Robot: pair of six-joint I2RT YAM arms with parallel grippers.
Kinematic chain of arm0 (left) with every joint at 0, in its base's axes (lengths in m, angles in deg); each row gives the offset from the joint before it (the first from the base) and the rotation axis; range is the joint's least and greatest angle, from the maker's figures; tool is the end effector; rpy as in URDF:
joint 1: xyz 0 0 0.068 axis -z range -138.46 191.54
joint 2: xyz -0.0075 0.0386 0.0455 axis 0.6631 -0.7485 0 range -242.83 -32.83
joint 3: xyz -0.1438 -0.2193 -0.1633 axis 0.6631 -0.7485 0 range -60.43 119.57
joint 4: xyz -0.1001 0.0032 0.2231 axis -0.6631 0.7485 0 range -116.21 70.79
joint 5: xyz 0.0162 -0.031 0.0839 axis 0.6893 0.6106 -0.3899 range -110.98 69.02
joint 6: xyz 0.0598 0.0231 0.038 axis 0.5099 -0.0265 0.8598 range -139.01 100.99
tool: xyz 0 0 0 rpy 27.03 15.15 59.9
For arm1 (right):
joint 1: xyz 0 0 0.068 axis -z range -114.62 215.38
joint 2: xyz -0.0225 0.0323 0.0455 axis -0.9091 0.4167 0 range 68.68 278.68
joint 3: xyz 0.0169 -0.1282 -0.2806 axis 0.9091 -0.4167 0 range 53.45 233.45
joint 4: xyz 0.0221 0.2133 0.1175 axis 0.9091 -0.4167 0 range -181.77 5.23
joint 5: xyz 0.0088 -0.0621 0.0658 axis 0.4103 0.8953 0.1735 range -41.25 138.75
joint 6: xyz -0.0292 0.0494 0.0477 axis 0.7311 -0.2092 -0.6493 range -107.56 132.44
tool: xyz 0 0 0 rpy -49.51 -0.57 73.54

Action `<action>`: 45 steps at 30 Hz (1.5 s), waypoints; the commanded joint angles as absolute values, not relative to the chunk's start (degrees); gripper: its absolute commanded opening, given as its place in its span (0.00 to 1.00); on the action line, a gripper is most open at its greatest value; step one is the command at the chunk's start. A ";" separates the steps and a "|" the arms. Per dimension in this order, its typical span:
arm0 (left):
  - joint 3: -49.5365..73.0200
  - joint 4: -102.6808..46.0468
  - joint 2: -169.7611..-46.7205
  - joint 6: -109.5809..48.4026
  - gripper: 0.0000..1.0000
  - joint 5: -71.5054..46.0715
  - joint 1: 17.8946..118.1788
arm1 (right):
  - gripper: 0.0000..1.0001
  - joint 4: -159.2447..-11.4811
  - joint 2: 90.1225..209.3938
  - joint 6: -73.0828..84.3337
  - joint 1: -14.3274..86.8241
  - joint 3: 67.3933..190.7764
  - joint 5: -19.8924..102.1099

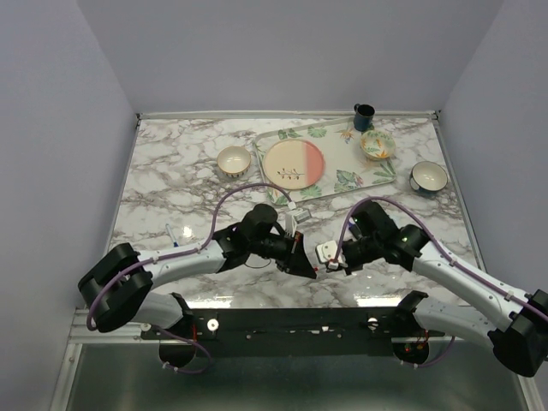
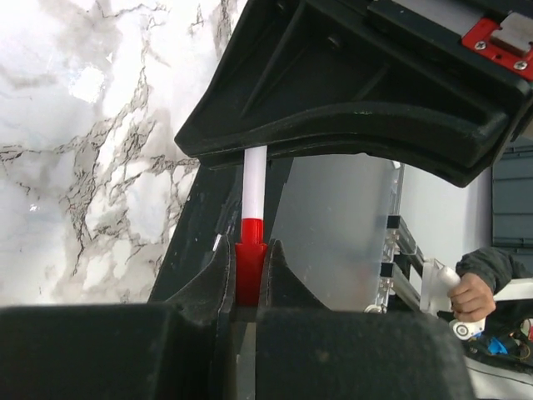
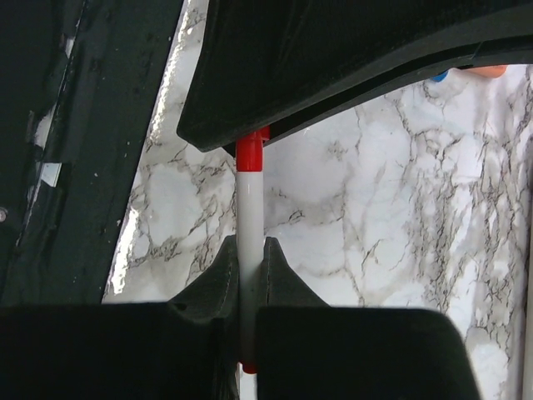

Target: Open the pen caps

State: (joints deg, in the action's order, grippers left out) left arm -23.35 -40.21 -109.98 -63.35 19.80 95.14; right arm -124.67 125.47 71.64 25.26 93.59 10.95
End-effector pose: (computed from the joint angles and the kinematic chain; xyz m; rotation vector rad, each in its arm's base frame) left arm 0.1298 -0.2450 0.2536 0.7319 2.2954 -1.6774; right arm 0.0957 0.1310 0.2550 -1.9739 1.3551 0.6855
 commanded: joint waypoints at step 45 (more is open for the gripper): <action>-32.65 -7.13 -86.53 -67.00 0.00 -36.36 78.98 | 0.08 -120.80 128.17 67.02 41.03 94.14 25.19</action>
